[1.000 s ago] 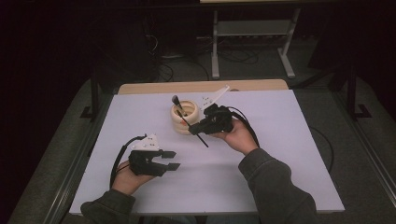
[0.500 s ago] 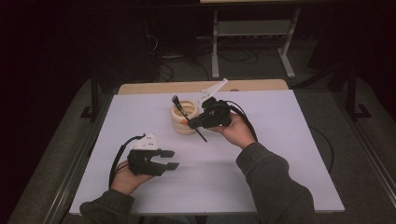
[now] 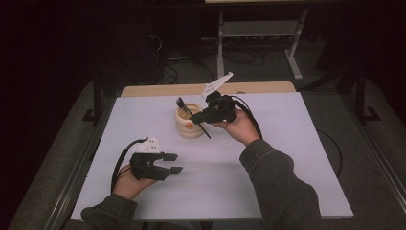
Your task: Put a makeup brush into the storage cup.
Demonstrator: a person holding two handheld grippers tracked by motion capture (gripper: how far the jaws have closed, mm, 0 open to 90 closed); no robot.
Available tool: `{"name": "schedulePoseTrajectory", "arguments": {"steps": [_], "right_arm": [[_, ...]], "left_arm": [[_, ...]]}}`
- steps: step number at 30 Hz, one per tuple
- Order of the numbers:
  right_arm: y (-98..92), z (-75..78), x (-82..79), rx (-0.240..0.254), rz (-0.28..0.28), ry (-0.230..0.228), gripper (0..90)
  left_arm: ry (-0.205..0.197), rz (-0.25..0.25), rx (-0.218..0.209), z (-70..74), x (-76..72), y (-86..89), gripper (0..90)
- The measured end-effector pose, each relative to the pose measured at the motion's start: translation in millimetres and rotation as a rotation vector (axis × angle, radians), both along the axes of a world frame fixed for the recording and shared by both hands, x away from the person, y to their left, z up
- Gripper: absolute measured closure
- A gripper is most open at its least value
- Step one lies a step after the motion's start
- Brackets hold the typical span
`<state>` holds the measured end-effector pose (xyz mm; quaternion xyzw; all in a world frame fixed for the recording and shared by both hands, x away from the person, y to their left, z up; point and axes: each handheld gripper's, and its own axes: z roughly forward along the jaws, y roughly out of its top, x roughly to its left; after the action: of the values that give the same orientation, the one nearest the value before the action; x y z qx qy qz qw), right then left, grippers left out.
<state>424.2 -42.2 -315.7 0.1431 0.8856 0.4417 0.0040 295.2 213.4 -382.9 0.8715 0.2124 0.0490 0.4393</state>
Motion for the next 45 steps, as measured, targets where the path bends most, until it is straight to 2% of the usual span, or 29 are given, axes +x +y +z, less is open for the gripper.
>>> {"name": "schedulePoseTrajectory", "arguments": {"steps": [18,20,37,40,45], "right_arm": [[3.2,10.8,16.6,0.005,-0.040,-0.011,84.0],[3.2,12.9,18.7,0.005,-0.046,-0.015,84.0],[6.8,24.8,40.5,0.005,-0.082,-0.020,84.0],[7.8,26.6,45.4,0.009,-0.089,-0.044,84.0],[9.5,26.8,51.5,0.015,-0.116,-0.048,84.0]], "left_arm": [[-0.005,0.009,-0.012,1.2,1.9,4.5,45.9],[0.010,0.021,-0.021,1.1,1.0,4.6,45.8],[0.017,0.052,-0.011,-0.7,5.0,6.8,40.6],[0.017,0.056,-0.016,-0.9,5.5,7.2,40.0],[0.018,0.058,-0.024,-1.2,5.9,6.8,40.0]]}}
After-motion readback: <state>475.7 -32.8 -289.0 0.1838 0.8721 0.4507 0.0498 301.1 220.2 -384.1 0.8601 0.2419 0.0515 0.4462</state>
